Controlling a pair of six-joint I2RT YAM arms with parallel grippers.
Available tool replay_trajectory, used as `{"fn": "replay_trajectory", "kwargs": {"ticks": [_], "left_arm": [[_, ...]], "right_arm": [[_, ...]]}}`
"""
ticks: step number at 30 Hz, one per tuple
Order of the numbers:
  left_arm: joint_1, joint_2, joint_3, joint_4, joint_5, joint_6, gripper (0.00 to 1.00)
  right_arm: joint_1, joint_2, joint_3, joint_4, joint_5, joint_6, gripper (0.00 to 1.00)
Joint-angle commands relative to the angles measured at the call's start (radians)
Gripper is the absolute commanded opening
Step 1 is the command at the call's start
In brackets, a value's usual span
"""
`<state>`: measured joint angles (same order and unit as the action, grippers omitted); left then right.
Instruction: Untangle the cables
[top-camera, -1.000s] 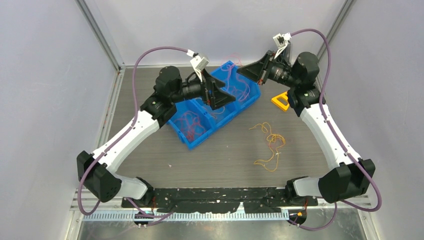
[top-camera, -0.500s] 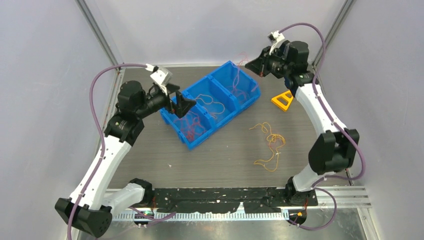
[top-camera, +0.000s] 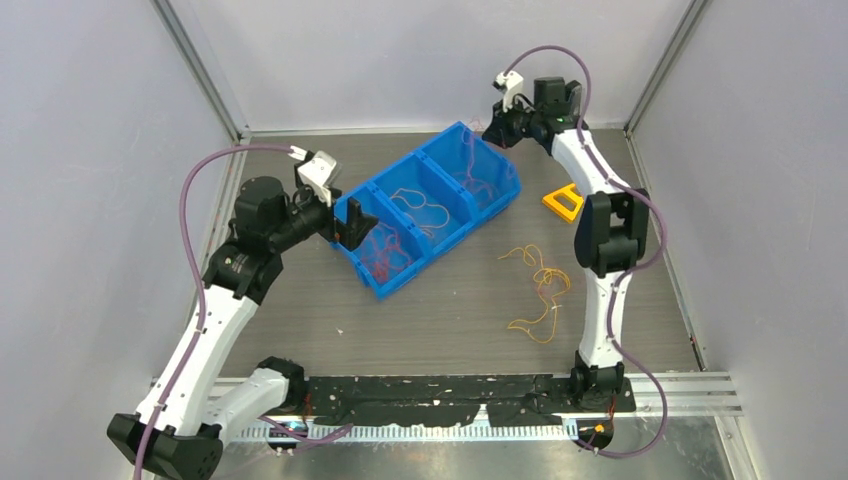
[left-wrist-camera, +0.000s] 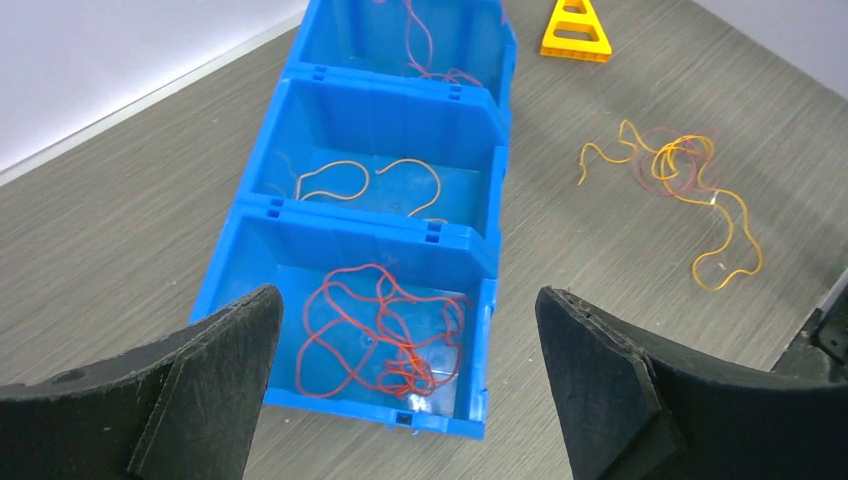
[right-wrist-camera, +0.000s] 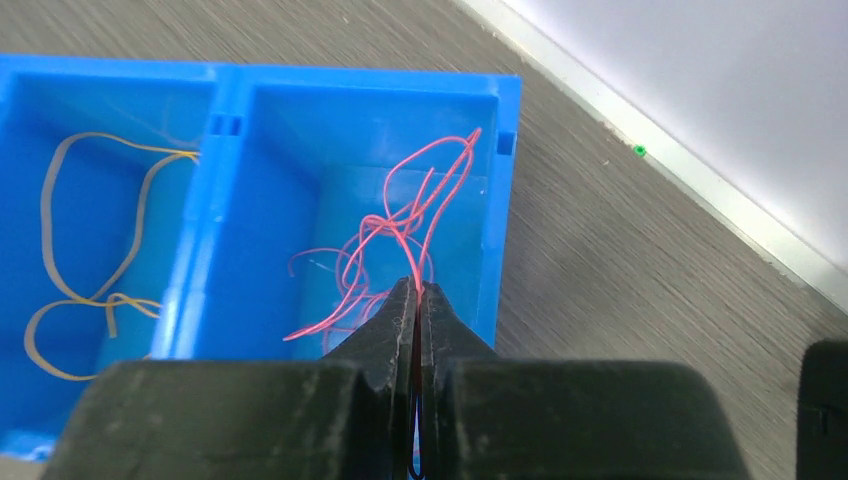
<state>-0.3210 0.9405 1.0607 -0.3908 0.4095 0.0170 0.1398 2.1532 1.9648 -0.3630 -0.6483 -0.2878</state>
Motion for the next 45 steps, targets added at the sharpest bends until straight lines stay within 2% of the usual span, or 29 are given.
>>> {"fn": "replay_trajectory", "kwargs": {"ticks": [1, 3, 4, 5, 6, 7, 9, 14, 18, 22, 25, 29, 35, 37, 38, 39, 40, 41, 42, 45], "left_arm": [[0.011, -0.021, 0.013, -0.027, -0.041, 0.049, 0.99], [0.013, -0.021, 0.019, -0.038, -0.046, 0.057, 0.99], [0.014, -0.02, 0.021, -0.041, -0.047, 0.057, 0.99], [0.013, -0.02, 0.022, -0.043, -0.045, 0.058, 0.99], [0.014, -0.019, 0.023, -0.042, -0.043, 0.057, 0.99], [0.014, -0.016, 0.024, -0.042, -0.036, 0.053, 0.99], [0.014, -0.011, 0.024, -0.035, -0.024, 0.044, 0.99], [0.014, 0.011, 0.025, -0.015, 0.025, 0.021, 0.99], [0.014, 0.027, 0.026, -0.007, 0.061, 0.021, 0.99], [0.014, 0.039, 0.022, -0.003, 0.082, 0.016, 0.99], [0.014, 0.035, 0.003, 0.023, 0.106, 0.009, 0.99], [0.014, 0.032, -0.012, 0.047, 0.145, -0.006, 0.99], [0.014, 0.023, -0.028, 0.061, 0.173, -0.011, 0.99], [0.014, 0.015, -0.035, 0.062, 0.175, -0.012, 0.99], [0.014, 0.009, -0.038, 0.06, 0.176, -0.012, 0.99], [0.014, 0.003, -0.043, 0.058, 0.179, -0.011, 0.99], [0.014, -0.004, -0.048, 0.057, 0.18, -0.011, 0.99], [0.014, -0.009, -0.053, 0.059, 0.18, -0.011, 0.99], [0.014, -0.015, -0.061, 0.059, 0.186, -0.01, 0.99], [0.013, -0.02, -0.083, 0.066, 0.259, -0.001, 0.99]], "right_arm": [[0.062, 0.073, 0.128, -0.054, 0.077, -0.082, 0.06], [0.081, 0.106, 0.157, -0.081, 0.095, -0.088, 0.08], [0.087, 0.115, 0.164, -0.09, 0.099, -0.087, 0.12], [0.094, 0.117, 0.175, -0.107, 0.107, -0.082, 0.29], [0.096, 0.114, 0.179, -0.118, 0.112, -0.081, 0.4], [0.099, 0.111, 0.193, -0.145, 0.125, -0.074, 0.59], [0.096, 0.089, 0.206, -0.208, 0.142, -0.081, 0.69], [0.036, -0.084, 0.118, -0.402, 0.128, -0.141, 0.77], [-0.014, -0.279, -0.118, -0.584, 0.173, -0.299, 0.81], [-0.037, -0.464, -0.434, -0.72, 0.296, -0.458, 0.86], [-0.038, -0.584, -0.661, -0.731, 0.365, -0.49, 0.9], [-0.04, -0.636, -0.816, -0.672, 0.469, -0.49, 0.9], [-0.041, -0.539, -0.887, -0.514, 0.578, -0.462, 0.84], [-0.042, -0.491, -0.869, -0.499, 0.575, -0.454, 0.75], [-0.042, -0.477, -0.849, -0.504, 0.556, -0.45, 0.61], [-0.042, -0.464, -0.836, -0.523, 0.541, -0.442, 0.52], [-0.042, -0.466, -0.811, -0.538, 0.49, -0.44, 0.33], [-0.041, -0.478, -0.799, -0.571, 0.414, -0.44, 0.25], [-0.041, -0.514, -0.778, -0.586, 0.371, -0.443, 0.12], [-0.04, -0.62, -0.752, -0.649, 0.121, -0.473, 0.06]]}}
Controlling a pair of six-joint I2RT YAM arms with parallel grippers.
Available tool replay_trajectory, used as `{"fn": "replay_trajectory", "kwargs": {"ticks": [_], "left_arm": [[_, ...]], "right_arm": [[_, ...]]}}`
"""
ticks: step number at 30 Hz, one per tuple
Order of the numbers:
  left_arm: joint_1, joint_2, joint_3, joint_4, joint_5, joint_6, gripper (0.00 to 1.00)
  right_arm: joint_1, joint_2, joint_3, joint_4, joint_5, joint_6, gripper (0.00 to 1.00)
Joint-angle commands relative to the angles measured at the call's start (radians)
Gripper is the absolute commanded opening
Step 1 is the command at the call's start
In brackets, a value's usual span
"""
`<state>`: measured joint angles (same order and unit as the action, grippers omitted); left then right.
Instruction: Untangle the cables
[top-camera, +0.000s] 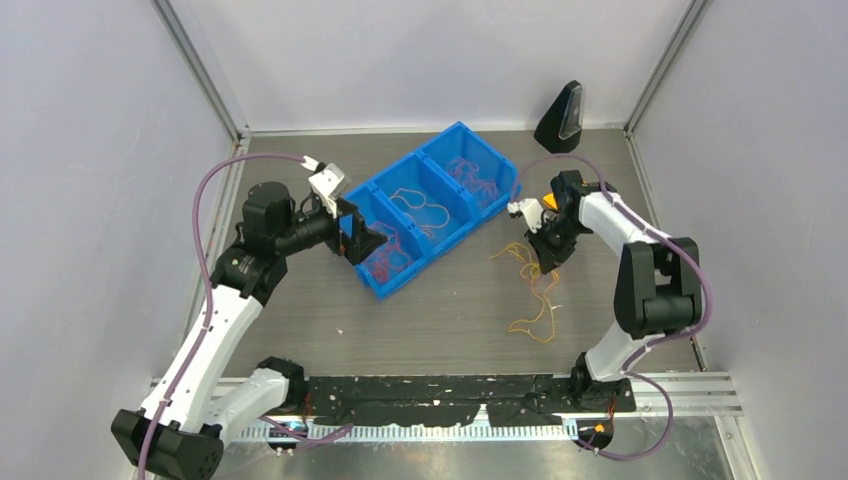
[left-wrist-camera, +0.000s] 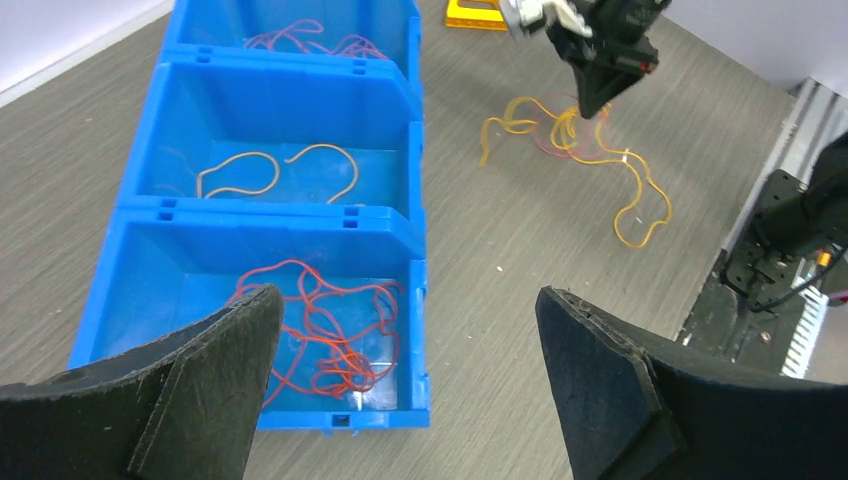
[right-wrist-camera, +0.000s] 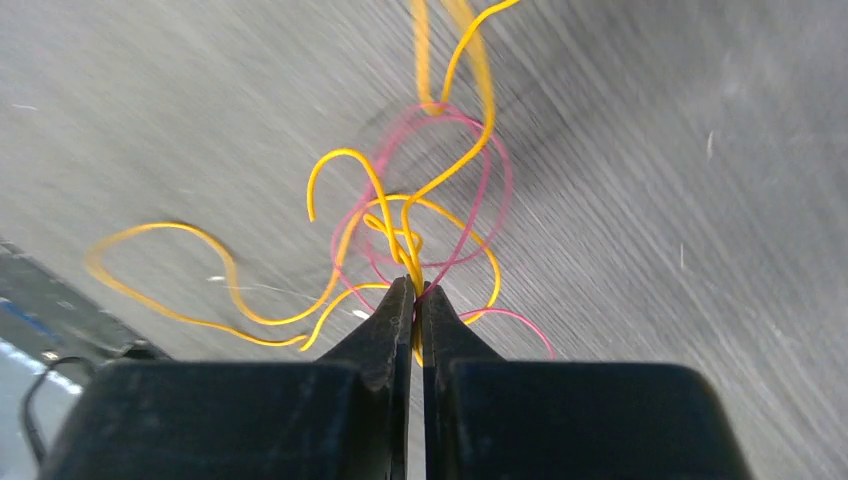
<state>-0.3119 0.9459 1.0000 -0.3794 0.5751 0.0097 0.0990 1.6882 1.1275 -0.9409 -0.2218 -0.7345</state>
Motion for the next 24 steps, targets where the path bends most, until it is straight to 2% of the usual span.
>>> {"fn": "replay_trajectory", "kwargs": {"ticks": [1, 4, 12, 16, 20, 24], "left_arm": [[0.002, -0.026, -0.03, 0.061, 0.12, 0.008, 0.97], [-0.027, -0.018, -0.048, 0.078, 0.168, 0.041, 0.95], [-0.229, 0.057, -0.052, 0.158, 0.124, 0.185, 0.92], [-0.32, 0.112, -0.03, 0.199, 0.122, 0.262, 0.9], [-0.375, 0.189, 0.014, 0.222, 0.13, 0.279, 0.89], [-0.423, 0.242, 0.037, 0.251, 0.142, 0.264, 0.94]], "right_arm": [[0.001, -0.215, 0.093, -0.078, -0.352, -0.03, 0.06], [0.018, -0.306, 0.112, -0.105, -0.507, -0.029, 0.06], [0.106, -0.456, 0.166, -0.156, -0.622, -0.004, 0.06], [0.172, -0.532, 0.175, -0.178, -0.621, -0.014, 0.06], [0.265, -0.589, 0.165, -0.16, -0.573, 0.002, 0.06], [0.297, -0.623, 0.157, -0.142, -0.547, 0.018, 0.05]]}}
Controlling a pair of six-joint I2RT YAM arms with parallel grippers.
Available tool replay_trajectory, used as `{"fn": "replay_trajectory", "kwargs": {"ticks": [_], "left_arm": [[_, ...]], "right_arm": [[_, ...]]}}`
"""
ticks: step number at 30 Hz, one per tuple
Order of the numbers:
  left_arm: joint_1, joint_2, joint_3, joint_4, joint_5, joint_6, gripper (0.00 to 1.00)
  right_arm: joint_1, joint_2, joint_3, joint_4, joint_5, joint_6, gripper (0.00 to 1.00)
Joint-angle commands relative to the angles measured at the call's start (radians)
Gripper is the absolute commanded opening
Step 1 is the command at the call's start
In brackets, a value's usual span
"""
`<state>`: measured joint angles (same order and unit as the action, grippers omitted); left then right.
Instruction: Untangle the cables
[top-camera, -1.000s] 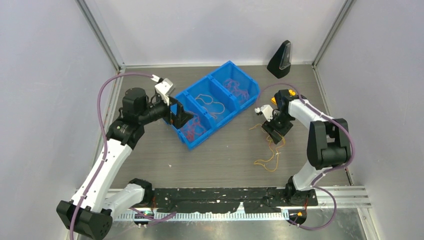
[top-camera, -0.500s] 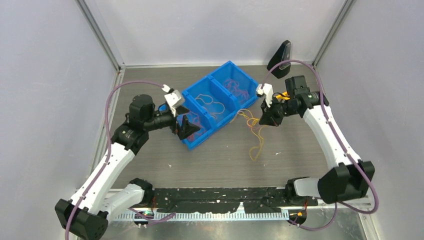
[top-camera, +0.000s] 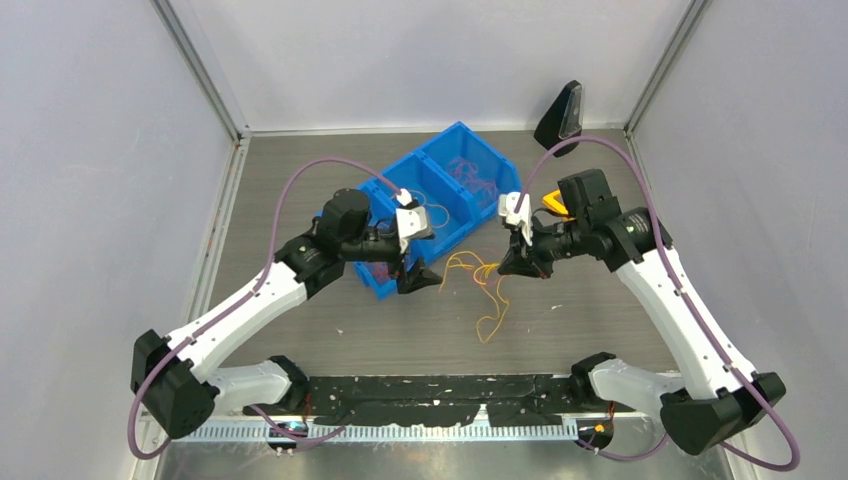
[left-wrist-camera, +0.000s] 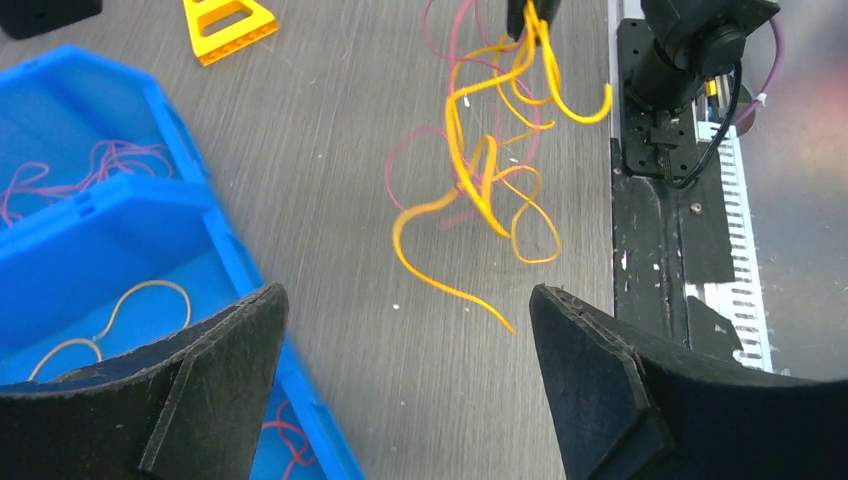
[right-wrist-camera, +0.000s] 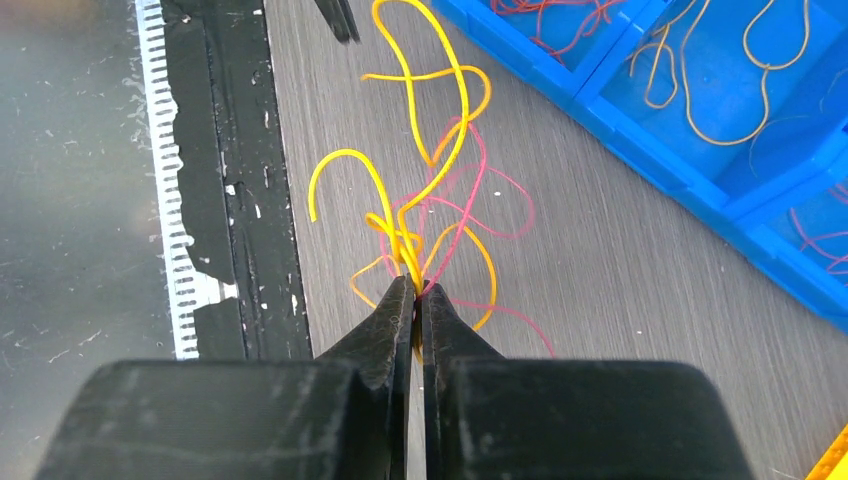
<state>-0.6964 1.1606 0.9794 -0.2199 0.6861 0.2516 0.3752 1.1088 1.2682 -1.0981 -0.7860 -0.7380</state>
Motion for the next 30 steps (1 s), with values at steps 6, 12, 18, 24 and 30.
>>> {"fn": "replay_trajectory", "kwargs": {"ticks": [6, 12, 18, 24, 30], "left_arm": [[-0.074, 0.098, 0.103, 0.138, 0.048, -0.05, 0.92], [-0.092, 0.177, 0.173, 0.133, 0.054, -0.121, 0.7], [-0.055, 0.137, 0.169, -0.052, 0.078, 0.0, 0.0], [0.145, -0.059, 0.074, -0.152, 0.101, 0.025, 0.0], [0.354, -0.185, 0.043, -0.346, 0.108, 0.162, 0.0]], "right_arm": [[0.058, -0.064, 0.013, 0.008, 0.04, 0.003, 0.06], [0.07, -0.063, 0.011, 0.015, 0.054, -0.006, 0.06], [0.065, -0.074, 0.02, -0.003, 0.127, -0.002, 0.05], [-0.162, -0.059, -0.008, -0.057, 0.166, -0.055, 0.05], [-0.396, 0.064, 0.036, -0.164, 0.136, -0.168, 0.06]]}}
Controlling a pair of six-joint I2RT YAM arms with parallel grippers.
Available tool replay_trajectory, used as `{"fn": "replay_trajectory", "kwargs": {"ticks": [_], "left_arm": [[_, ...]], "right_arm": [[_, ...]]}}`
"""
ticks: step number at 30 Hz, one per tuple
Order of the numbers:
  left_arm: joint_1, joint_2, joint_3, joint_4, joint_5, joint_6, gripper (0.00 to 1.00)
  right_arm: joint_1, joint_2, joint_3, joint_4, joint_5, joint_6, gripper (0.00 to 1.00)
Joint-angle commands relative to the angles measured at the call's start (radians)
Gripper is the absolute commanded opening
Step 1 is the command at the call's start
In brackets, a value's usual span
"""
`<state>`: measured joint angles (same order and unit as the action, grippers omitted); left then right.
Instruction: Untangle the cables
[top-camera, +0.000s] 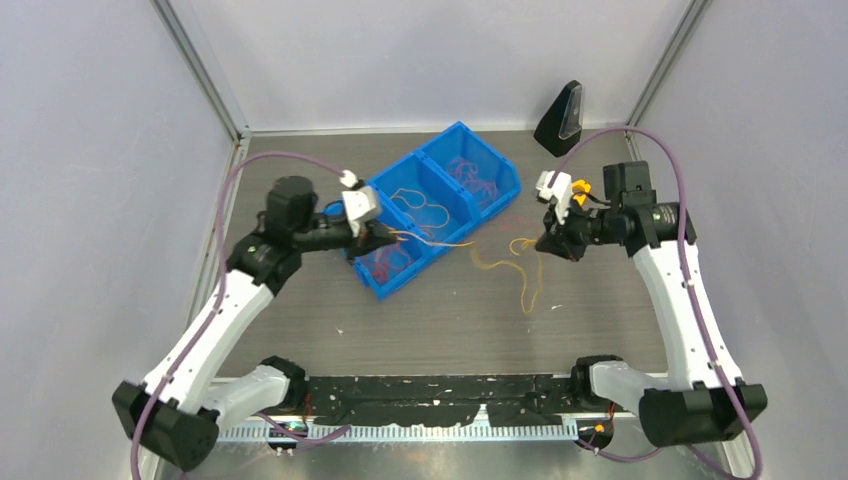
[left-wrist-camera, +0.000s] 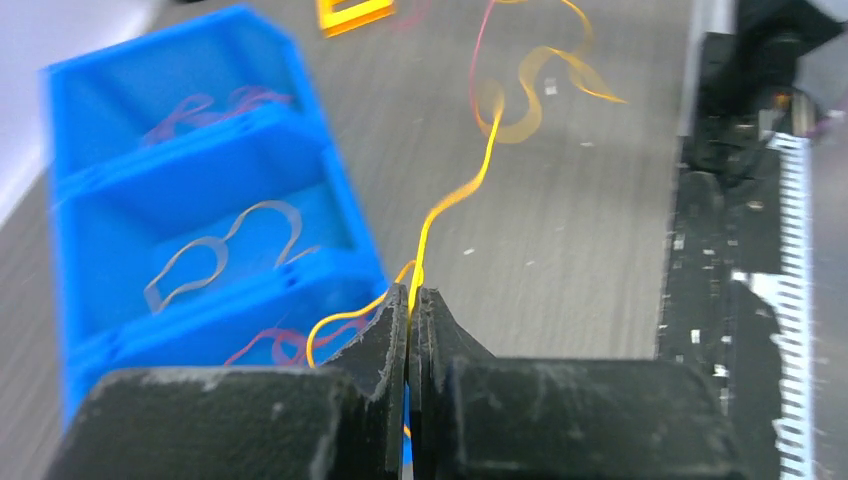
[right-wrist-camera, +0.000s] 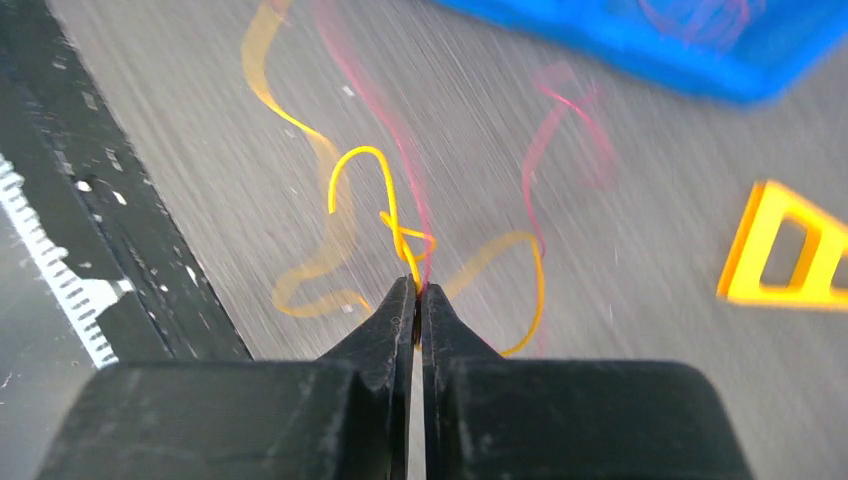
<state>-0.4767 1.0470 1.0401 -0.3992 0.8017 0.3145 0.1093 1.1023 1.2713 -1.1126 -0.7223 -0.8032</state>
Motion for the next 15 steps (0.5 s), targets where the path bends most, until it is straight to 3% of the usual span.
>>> {"fn": "replay_trajectory", "kwargs": {"ticks": [1, 5, 12, 15], "left_arm": [[0.165, -0.085, -0.022, -0.188, 0.003, 0.108, 0.0], [0.236, -0.113, -0.009, -0.261, 0.015, 0.148, 0.0], [0.311, -0.157, 0.028, -0.25, 0.026, 0.122, 0.0], [0.376, -0.16, 0.078, -0.253, 0.067, 0.099, 0.0]], "right_arm": [[-0.147, 0.082, 0.035, -0.165, 0.067, -0.113, 0.07], [-0.198, 0.132, 0.028, -0.172, 0.093, -0.167, 0.1], [-0.28, 0.186, -0.066, -0.091, 0.234, -0.218, 0.06], [-0.366, 0.241, -0.107, -0.042, 0.287, -0.242, 0.09]]}}
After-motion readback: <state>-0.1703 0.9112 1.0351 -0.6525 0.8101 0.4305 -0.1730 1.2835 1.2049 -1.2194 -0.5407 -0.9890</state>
